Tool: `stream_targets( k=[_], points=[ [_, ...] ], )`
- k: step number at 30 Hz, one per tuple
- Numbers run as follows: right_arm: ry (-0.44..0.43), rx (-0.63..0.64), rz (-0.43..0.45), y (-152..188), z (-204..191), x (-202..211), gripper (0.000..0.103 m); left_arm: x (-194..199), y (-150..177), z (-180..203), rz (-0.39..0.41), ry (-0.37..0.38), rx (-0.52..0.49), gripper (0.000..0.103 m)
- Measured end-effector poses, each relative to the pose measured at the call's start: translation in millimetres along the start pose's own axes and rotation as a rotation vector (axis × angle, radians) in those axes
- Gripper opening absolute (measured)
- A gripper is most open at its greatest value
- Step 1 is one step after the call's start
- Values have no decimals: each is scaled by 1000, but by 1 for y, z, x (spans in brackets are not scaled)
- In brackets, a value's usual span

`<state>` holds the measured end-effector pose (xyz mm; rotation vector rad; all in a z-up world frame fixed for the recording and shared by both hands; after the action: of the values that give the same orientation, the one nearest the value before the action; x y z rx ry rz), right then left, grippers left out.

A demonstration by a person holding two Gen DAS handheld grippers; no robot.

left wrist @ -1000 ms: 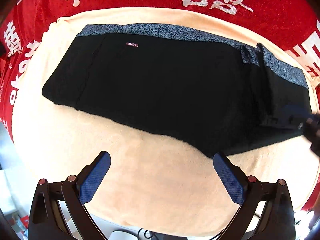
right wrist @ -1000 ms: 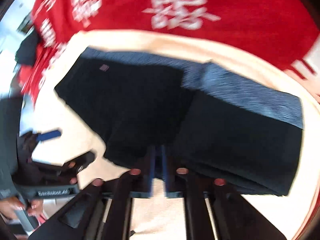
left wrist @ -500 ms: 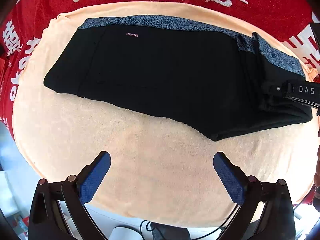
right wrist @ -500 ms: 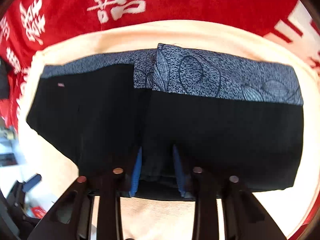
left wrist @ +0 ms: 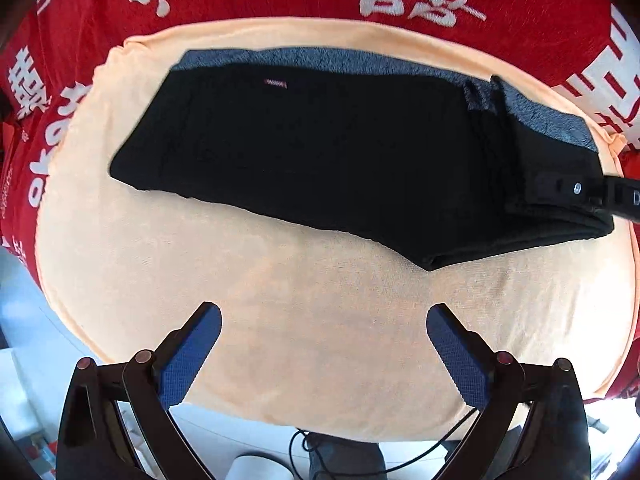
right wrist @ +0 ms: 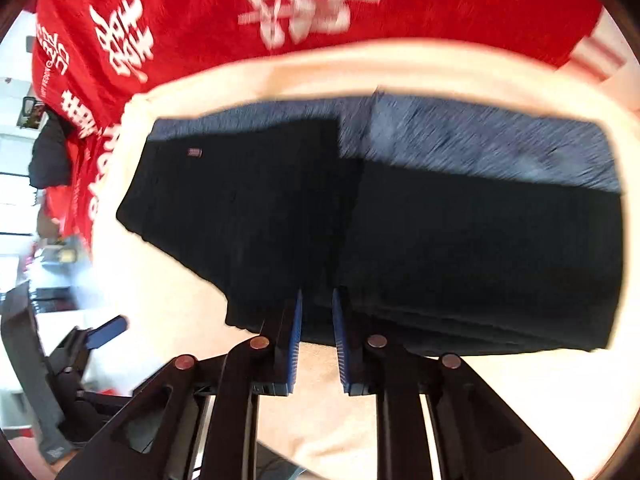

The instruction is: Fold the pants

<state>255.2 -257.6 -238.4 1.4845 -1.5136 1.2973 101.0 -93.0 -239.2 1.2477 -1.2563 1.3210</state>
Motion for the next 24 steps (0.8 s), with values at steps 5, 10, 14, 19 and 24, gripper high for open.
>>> stream_targets(
  k=[5, 10, 14, 19, 24],
  points=[
    [48, -171, 0, 1, 41, -12, 69, 24, -6, -13, 11, -14, -16, 103],
    [-45, -178, -85, 16, 13, -19, 70, 43, -7, -18, 10, -35, -60, 103],
    [-93, -177, -100, 31, -13, 5, 75, 63, -8, -18, 16, -40, -98, 103],
    [-87, -224, -53, 45, -21, 52, 80, 95, -14, -10, 46, -19, -136, 103],
    [-25, -241, -13, 56, -13, 94, 84, 118, -22, 0, 74, 11, -157, 103]
  ],
)
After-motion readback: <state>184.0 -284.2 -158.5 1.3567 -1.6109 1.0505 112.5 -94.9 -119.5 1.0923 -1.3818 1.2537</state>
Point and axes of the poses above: each gripper's, at about its wrist camera, not at the fingertips, and x roughly against the way its jaws point, z to its right, y to its underside, the point moved 10 cm from there along -x, roughly the way its jaws point, and after that the axes turned 9 degrees about x, right-handed, at the moved point
